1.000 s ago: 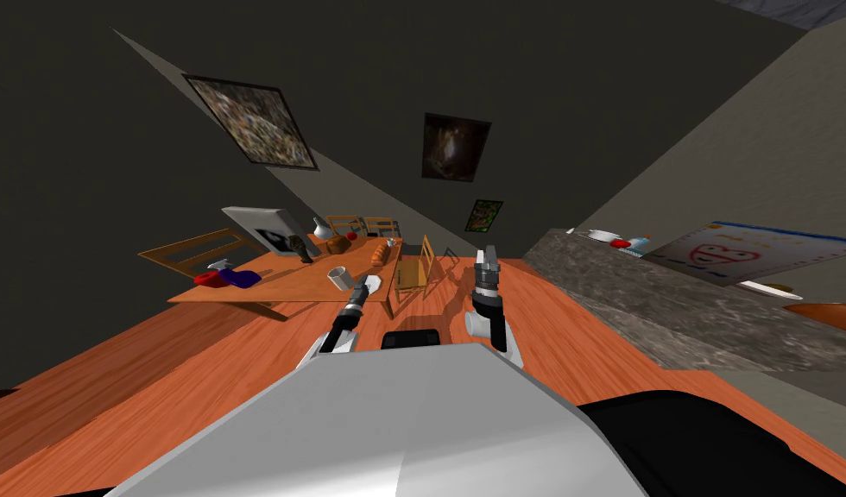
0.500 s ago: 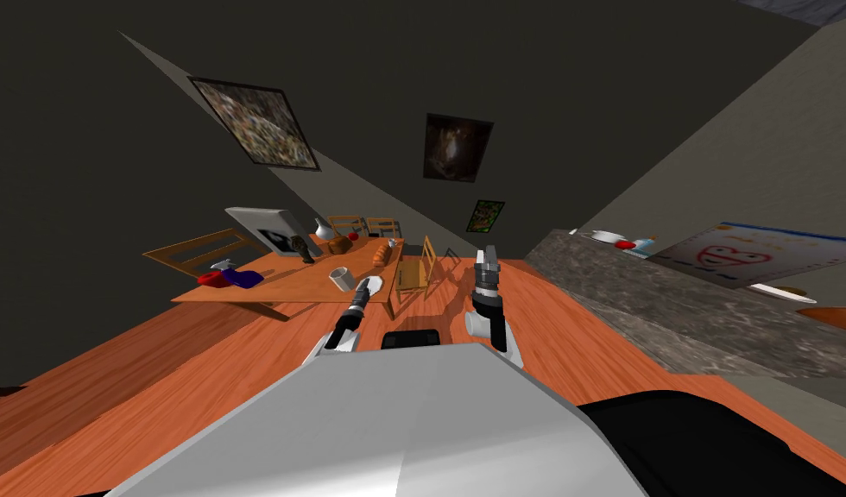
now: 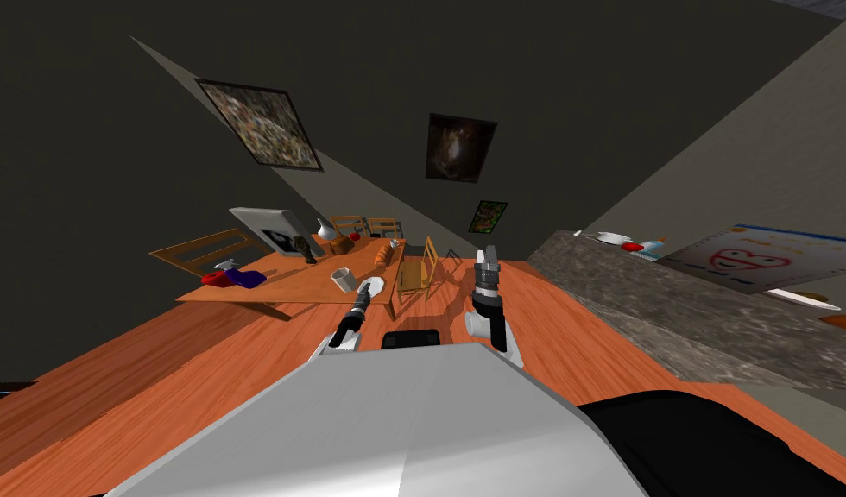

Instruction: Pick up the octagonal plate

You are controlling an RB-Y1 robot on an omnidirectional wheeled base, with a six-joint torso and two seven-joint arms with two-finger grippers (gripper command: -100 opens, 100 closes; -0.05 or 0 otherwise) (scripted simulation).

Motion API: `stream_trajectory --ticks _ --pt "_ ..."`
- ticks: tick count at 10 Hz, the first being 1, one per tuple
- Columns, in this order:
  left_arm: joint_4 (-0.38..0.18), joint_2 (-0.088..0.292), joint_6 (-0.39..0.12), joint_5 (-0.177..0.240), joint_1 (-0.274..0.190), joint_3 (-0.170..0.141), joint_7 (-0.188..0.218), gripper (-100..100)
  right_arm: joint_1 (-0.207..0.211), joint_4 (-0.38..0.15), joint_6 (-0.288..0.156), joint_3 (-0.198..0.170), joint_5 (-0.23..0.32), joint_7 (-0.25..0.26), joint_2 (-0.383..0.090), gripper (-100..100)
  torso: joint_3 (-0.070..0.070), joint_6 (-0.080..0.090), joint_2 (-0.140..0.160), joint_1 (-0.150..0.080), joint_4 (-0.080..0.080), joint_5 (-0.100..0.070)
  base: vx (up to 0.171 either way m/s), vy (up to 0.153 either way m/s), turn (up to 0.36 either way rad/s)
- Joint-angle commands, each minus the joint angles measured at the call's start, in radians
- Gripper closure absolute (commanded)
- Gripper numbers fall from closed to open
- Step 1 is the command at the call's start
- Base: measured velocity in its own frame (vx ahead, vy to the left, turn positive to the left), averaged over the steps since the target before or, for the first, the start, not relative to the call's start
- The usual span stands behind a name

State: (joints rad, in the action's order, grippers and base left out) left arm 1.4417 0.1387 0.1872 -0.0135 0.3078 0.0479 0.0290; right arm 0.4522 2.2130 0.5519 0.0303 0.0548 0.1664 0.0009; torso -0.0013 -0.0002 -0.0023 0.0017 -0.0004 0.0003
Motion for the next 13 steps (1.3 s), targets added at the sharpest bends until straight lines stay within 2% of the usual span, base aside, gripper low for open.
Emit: stream_trajectory --ticks 1,3,9,12,13 --pt "-0.048 -0.006 -0.017 0.002 -0.018 -0.008 -0.005 -100 0.000 0.000 0.000 0.000 0.000 0.000 0.000 0 0.000 0.000 0.000 0.000 0.000 0.000 0.024 0.029 0.027" --pt "-0.081 -0.009 -0.033 0.004 -0.031 -0.014 -0.008 -100 0.000 0.000 0.000 0.000 0.000 0.000 0.000 0 0.000 0.000 0.000 0.000 0.000 0.000 0.033 0.023 0.028" --pt "-0.248 -0.034 -0.115 0.015 -0.095 -0.049 -0.029 -100 0.000 0.000 0.000 0.000 0.000 0.000 0.000 0 -0.001 0.000 -0.001 0.001 0.000 0.000 0.043 0.030 0.039" --pt "-0.305 -0.055 -0.143 0.019 -0.116 -0.061 -0.035 -100 0.000 0.000 0.000 0.000 0.000 0.000 0.000 0 0.000 0.000 0.000 0.000 0.000 0.000 0.032 0.023 0.029" --pt "-0.305 -0.055 -0.143 0.019 -0.116 -0.061 -0.035 -100 0.000 0.000 0.000 0.000 0.000 0.000 0.000 0 0.000 0.000 0.000 0.000 0.000 0.000 0.016 0.012 0.003"
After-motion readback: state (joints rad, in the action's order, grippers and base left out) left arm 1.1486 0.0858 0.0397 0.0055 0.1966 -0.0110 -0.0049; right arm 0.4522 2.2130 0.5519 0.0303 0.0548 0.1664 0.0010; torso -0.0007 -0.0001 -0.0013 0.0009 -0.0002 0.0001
